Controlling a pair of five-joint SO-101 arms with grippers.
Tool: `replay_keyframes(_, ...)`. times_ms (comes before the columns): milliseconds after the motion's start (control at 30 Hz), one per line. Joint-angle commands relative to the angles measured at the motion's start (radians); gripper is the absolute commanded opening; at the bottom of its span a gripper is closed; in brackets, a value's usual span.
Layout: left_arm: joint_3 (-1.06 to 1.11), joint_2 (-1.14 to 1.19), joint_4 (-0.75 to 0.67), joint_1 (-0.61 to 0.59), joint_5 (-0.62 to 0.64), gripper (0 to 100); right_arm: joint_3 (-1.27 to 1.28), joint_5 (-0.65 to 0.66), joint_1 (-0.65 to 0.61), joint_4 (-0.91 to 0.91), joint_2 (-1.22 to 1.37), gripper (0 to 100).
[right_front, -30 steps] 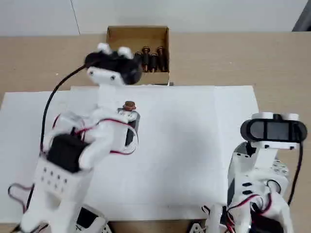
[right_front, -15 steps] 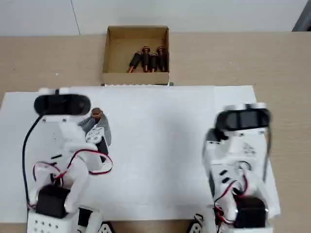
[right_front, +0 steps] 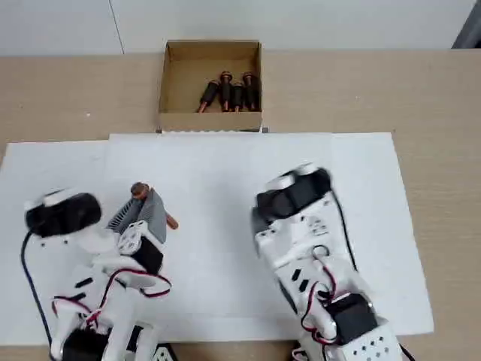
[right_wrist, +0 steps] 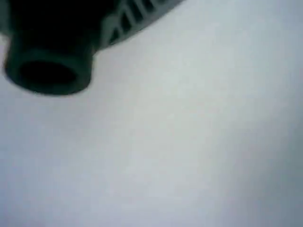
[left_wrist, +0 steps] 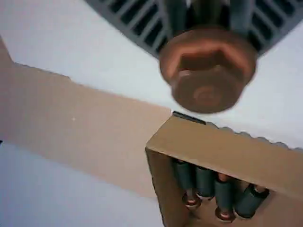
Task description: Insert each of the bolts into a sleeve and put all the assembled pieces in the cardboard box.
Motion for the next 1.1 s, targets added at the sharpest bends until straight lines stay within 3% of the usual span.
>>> replay_keyframes(0, -0.001, -0.005, -0.051, 0.057, 0.011, 0, 0.002, 0.000, -0.099, -0.027, -0.007, 0.3)
replay_keyframes(200, 0.001, -0.003, -0.146, 0.178, 0.094, 0, 0.020, 0.080, -0.228, -0.036, -0.008, 0.3)
replay_keyframes(533, -0.001, -0.003, -0.183, 0.192, 0.094, 0, 0.066, 0.230, -0.237, -0.189, -0.008, 0.3)
replay_keyframes(1067, 0.039, -0.003, -0.180, 0.193, 0.095, 0, 0.057, 0.242, -0.297, -0.213, -0.008, 0.3)
